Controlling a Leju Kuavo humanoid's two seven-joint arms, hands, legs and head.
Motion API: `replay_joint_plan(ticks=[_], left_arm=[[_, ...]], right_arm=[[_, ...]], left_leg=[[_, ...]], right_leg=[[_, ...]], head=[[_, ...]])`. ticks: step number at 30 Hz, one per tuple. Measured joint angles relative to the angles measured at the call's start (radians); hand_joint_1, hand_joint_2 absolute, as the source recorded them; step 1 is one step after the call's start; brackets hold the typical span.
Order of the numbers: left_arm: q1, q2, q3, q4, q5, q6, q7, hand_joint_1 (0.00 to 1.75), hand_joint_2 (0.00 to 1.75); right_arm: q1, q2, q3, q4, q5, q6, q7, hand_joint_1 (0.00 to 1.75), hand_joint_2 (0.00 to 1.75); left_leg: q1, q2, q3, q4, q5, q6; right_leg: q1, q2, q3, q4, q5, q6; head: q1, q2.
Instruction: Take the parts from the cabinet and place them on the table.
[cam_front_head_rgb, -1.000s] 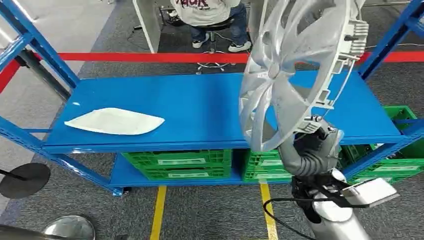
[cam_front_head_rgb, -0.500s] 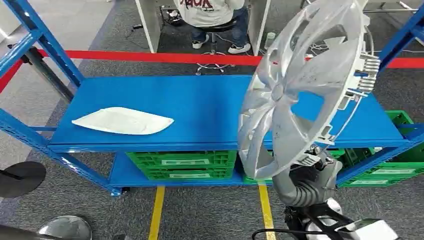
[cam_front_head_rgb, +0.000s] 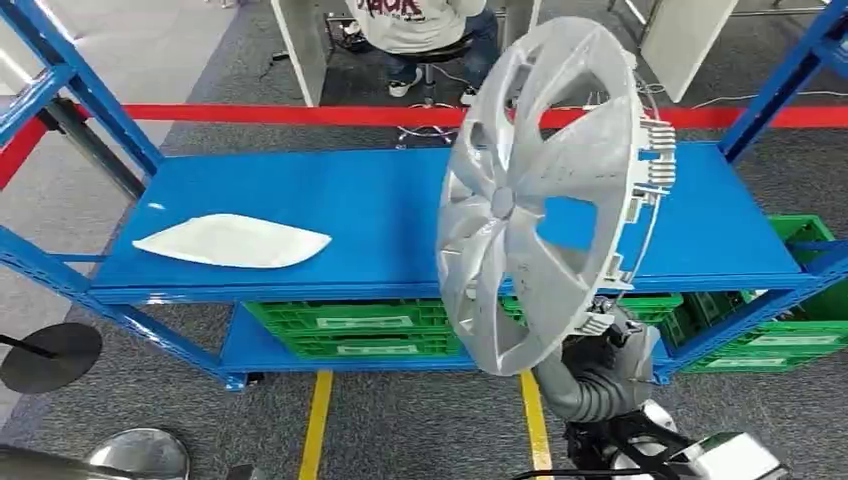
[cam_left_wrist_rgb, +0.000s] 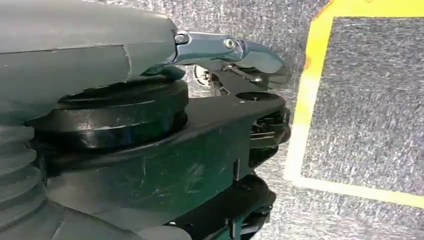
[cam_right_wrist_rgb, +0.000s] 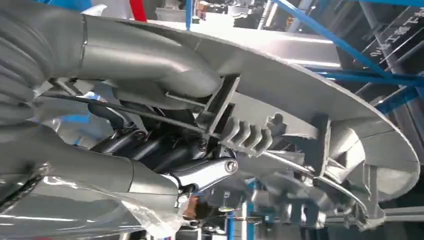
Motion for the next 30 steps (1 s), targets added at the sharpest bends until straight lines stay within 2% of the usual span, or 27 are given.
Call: replay_joint_plan(ticks=[2,3,4,5,6,8,9,12,13,14,15,18,19,20,21,23,24,25,28,29,30], left_arm=[[0.0,0.002,0.003,0.0,0.004,-0.002,0.0,0.0,1.75],[0.0,0.002,0.006,0.0,0.008,-0.002,0.002,0.0,1.75],[0.0,0.003,0.011,0.0,0.011,-0.001,0.008,0.0,1.75],[0.001,0.003,0.014,0.0,0.018,0.002,0.014,0.0,1.75],[0.0,0.002,0.018,0.0,0.026,0.002,0.019,0.0,1.75],[0.001,0.003,0.019,0.0,0.03,0.002,0.026,0.0,1.75],[0.001,0.005,0.021,0.0,0.032,0.005,0.027,0.0,1.75],[0.0,0.002,0.025,0.0,0.03,0.0,0.027,0.0,1.75],[0.001,0.002,0.026,0.0,0.029,-0.003,0.026,0.0,1.75],[0.001,-0.001,0.026,0.0,0.027,-0.005,0.026,0.0,1.75],[0.0,-0.001,0.027,0.0,0.027,-0.006,0.026,0.0,1.75],[0.0,0.0,0.03,0.0,0.026,-0.006,0.03,0.0,1.75],[0.0,0.0,0.032,0.0,0.025,-0.004,0.038,0.0,1.75],[0.0,0.0,0.033,0.0,0.024,0.0,0.044,0.0,1.75],[-0.001,0.0,0.034,0.0,0.024,0.007,0.05,0.0,1.75],[-0.003,-0.001,0.035,0.0,0.024,0.027,0.065,0.0,1.75],[-0.003,0.0,0.036,0.0,0.024,0.037,0.072,0.0,1.75],[-0.004,0.0,0.038,0.0,0.024,0.046,0.079,0.0,1.75],[-0.003,0.0,0.042,0.0,0.024,0.055,0.082,0.0,1.75],[-0.004,0.0,0.042,0.0,0.024,0.055,0.082,0.0,1.75],[-0.004,0.0,0.042,0.0,0.024,0.055,0.083,0.0,1.75]], right_arm=[[-0.003,-0.001,0.003,0.006,-0.001,0.01,0.001,1.75,1.75],[-0.004,-0.002,0.004,0.009,-0.001,0.011,0.001,1.75,1.75],[-0.005,-0.003,0.004,0.013,-0.001,0.011,0.001,1.75,1.75],[-0.006,-0.004,0.004,0.016,-0.001,0.014,0.002,1.75,1.75],[-0.007,-0.005,0.005,0.019,-0.001,0.016,0.003,1.75,1.75],[-0.01,-0.006,0.008,0.024,-0.002,0.019,0.004,1.75,1.75],[-0.011,-0.006,0.01,0.027,-0.005,0.021,0.005,1.75,1.75],[-0.015,-0.007,0.013,0.034,-0.006,0.023,0.005,1.75,1.75],[-0.016,-0.008,0.014,0.037,-0.007,0.024,0.005,1.75,1.75],[-0.016,-0.008,0.015,0.039,-0.01,0.024,0.006,1.75,1.75],[-0.017,-0.01,0.016,0.04,-0.014,0.025,0.006,1.75,1.75],[-0.018,-0.013,0.022,0.047,-0.017,0.026,0.006,1.75,1.75],[-0.018,-0.015,0.023,0.05,-0.019,0.026,0.006,1.75,1.75],[-0.018,-0.016,0.024,0.054,-0.02,0.027,0.006,1.75,1.75],[-0.018,-0.017,0.025,0.057,-0.021,0.026,0.007,1.75,1.75],[-0.019,-0.018,0.027,0.06,-0.021,0.024,0.009,1.75,1.75],[-0.021,-0.018,0.027,0.062,-0.021,0.023,0.01,1.75,1.75],[-0.023,-0.018,0.028,0.063,-0.021,0.021,0.01,1.75,1.75],[-0.021,-0.018,0.028,0.064,-0.021,0.017,0.01,1.75,1.75],[-0.022,-0.018,0.028,0.064,-0.021,0.016,0.011,1.75,1.75],[-0.023,-0.018,0.028,0.064,-0.021,0.016,0.011,1.75,1.75]], left_leg=[[0.003,0.0,-0.067,0.156,-0.079,-0.006],[0.003,0.0,-0.099,0.23,-0.105,-0.008],[0.003,0.001,-0.113,0.263,-0.108,-0.007],[0.003,0.001,-0.106,0.249,-0.086,-0.005],[0.003,0.0,-0.078,0.189,-0.04,0.001],[-0.002,0.0,-0.001,0.015,0.051,0.021],[-0.006,0.0,0.017,-0.018,0.044,0.035],[-0.01,0.0,0.012,-0.043,0.039,0.039],[-0.007,-0.001,0.014,-0.052,0.042,0.041],[0.003,0.001,0.024,-0.067,0.049,0.041],[0.003,0.001,0.026,-0.07,0.05,0.045],[0.001,0.003,0.024,-0.069,0.049,0.047],[0.001,0.003,0.024,-0.069,0.049,0.047],[0.002,0.002,0.026,-0.068,0.048,0.047],[0.002,0.002,0.026,-0.067,0.048,0.046],[0.004,-0.002,0.027,-0.059,0.043,0.04],[0.002,-0.002,0.025,-0.057,0.041,0.035],[-0.005,-0.002,0.018,-0.046,0.038,0.03],[-0.001,-0.001,0.016,-0.047,0.045,0.019],[-0.001,-0.002,0.013,-0.042,0.036,0.015],[-0.001,0.0,0.007,-0.021,0.014,0.007]], right_leg=[[0.001,-0.002,-0.001,0.0,0.0,-0.004],[0.002,-0.002,-0.001,0.0,-0.001,-0.004],[0.002,-0.002,0.0,0.0,-0.001,-0.005],[0.003,-0.001,0.001,0.0,-0.002,-0.005],[0.005,0.002,0.003,0.0,-0.002,-0.005],[0.008,0.005,0.009,0.0,-0.004,-0.004],[0.009,0.005,0.005,0.0,-0.005,-0.002],[0.009,0.001,-0.009,0.0,0.0,0.013],[0.012,0.0,-0.006,-0.003,0.001,0.019],[0.011,-0.001,-0.016,0.003,-0.011,0.025],[0.012,0.001,-0.025,0.031,-0.034,0.027],[0.007,0.001,-0.135,0.258,-0.131,0.037],[0.007,0.0,-0.156,0.296,-0.134,0.041],[0.007,0.0,-0.154,0.288,-0.115,0.042],[0.006,0.0,-0.131,0.235,-0.075,0.043],[0.002,-0.001,-0.041,0.05,0.018,0.042],[0.003,0.0,-0.022,0.016,-0.001,0.041],[0.006,0.002,-0.013,0.001,0.003,0.033],[0.01,0.006,-0.018,0.008,0.008,0.019],[0.002,0.003,-0.016,0.003,0.013,0.011],[0.002,0.001,-0.016,0.003,0.013,0.004]], head=[[0.001,0.0],[0.002,0.0],[0.001,0.0],[0.002,0.0],[0.001,0.0],[0.002,0.0],[0.005,0.0],[0.001,0.0],[0.001,0.0],[0.002,0.0],[0.007,0.0],[0.012,0.0],[0.012,0.0],[0.013,0.0],[0.013,0.0],[0.013,0.0],[0.012,0.0],[0.013,0.0],[0.013,0.0],[0.013,0.0],[0.009,0.0]])
